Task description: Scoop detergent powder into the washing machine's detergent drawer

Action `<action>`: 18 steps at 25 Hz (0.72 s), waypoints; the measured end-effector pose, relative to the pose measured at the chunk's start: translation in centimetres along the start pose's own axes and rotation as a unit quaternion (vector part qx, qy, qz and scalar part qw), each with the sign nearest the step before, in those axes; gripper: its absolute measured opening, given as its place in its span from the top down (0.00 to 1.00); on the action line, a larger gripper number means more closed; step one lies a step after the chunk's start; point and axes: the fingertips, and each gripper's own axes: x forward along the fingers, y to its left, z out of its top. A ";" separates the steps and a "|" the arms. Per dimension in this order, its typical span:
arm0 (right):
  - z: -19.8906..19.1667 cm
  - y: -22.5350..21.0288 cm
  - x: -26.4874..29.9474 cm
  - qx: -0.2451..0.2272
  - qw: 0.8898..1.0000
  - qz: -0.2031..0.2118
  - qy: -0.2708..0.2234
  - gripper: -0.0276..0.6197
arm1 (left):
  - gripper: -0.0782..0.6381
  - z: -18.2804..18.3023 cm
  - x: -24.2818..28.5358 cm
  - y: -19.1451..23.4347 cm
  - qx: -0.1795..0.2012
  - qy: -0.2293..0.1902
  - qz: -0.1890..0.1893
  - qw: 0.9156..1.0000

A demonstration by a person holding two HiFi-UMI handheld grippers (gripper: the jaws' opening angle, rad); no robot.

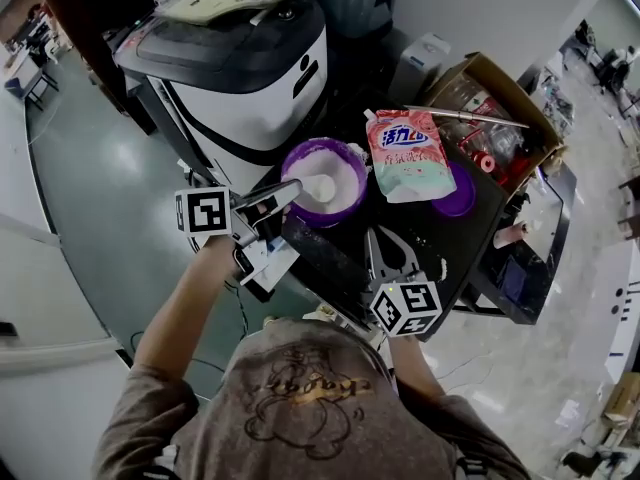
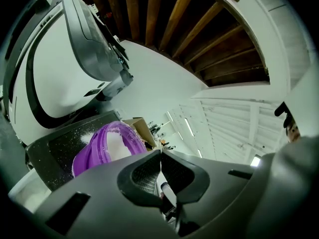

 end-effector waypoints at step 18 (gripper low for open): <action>-3.3 9.3 -0.1 -0.002 1.000 0.016 0.017 0.95 | 0.86 0.1 -9.7 0.3 0.026 -0.017 -0.002 1.000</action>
